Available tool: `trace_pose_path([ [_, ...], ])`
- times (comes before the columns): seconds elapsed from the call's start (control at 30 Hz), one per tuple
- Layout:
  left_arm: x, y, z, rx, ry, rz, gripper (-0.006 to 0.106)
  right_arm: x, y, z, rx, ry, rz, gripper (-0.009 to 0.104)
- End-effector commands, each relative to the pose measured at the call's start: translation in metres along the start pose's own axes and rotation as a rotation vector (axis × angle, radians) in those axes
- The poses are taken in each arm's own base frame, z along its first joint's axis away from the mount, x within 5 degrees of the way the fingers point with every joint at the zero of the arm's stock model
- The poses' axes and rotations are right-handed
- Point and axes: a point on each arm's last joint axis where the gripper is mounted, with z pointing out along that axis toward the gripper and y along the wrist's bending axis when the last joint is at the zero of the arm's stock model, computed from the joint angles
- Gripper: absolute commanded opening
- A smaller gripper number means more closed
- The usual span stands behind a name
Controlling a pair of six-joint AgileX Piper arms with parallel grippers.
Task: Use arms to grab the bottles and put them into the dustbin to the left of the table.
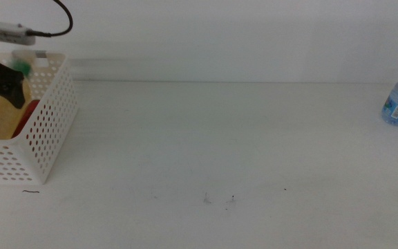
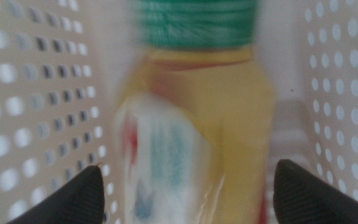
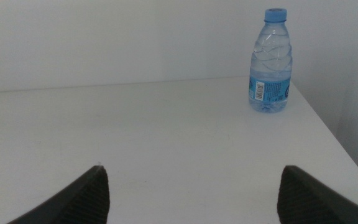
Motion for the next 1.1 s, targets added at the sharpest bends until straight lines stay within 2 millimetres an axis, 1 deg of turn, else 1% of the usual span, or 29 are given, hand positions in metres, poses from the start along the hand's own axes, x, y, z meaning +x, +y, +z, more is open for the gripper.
trace_pose_path([
  [0.0,-0.001,0.001,-0.021,-0.042,-0.044,-0.024,0.094,0.001,-0.001,0.000,0.007,-0.007,-0.014,0.093],
  [0.07,0.000,-0.002,-0.039,-0.054,-0.082,-0.045,0.094,0.001,-0.001,0.000,0.007,-0.007,-0.014,0.093],
  [0.17,0.002,-0.012,-0.073,-0.085,-0.161,-0.044,0.094,0.001,-0.001,0.000,0.007,-0.007,-0.014,0.093],
  [0.27,0.005,-0.032,-0.112,-0.131,-0.239,-0.021,0.094,0.001,-0.001,0.000,0.007,-0.007,-0.014,0.093],
  [0.33,0.008,-0.048,-0.132,-0.127,-0.294,0.006,0.094,0.001,-0.001,0.000,0.007,-0.007,-0.014,0.093],
  [0.4,0.012,-0.070,-0.149,-0.080,-0.365,0.050,0.094,0.001,-0.001,0.000,0.007,-0.007,-0.014,0.093],
  [0.47,0.018,-0.098,-0.165,-0.001,-0.455,0.125,0.094,0.001,-0.001,0.000,0.007,-0.007,-0.014,0.093],
  [0.57,0.037,-0.137,-0.186,0.092,-0.596,0.243,0.094,0.001,-0.001,0.000,0.007,-0.007,-0.014,0.093],
  [0.6,0.044,-0.145,-0.187,0.115,-0.628,0.266,0.094,0.001,-0.001,0.000,0.007,-0.007,-0.014,0.093],
  [0.7,0.072,-0.177,-0.195,0.205,-0.736,0.354,0.094,0.001,-0.001,0.000,0.007,-0.007,-0.014,0.093],
  [0.8,0.103,-0.198,-0.197,0.269,-0.808,0.392,0.094,0.001,-0.001,0.000,0.007,-0.007,-0.014,0.093],
  [0.87,0.127,-0.208,-0.200,0.281,-0.866,0.417,0.094,0.001,-0.001,0.000,0.007,-0.007,-0.014,0.093],
  [0.97,0.166,-0.219,-0.195,0.309,-0.965,0.423,0.094,0.001,-0.001,0.000,0.007,-0.007,-0.014,0.093],
  [1.0,0.179,-0.222,-0.194,0.322,-1.002,0.417,0.094,0.001,-0.001,0.000,0.007,-0.007,-0.014,0.093],
  [1.07,0.200,-0.224,-0.194,0.335,-1.055,0.405,0.094,0.001,-0.001,0.000,0.007,-0.007,-0.014,0.093],
])
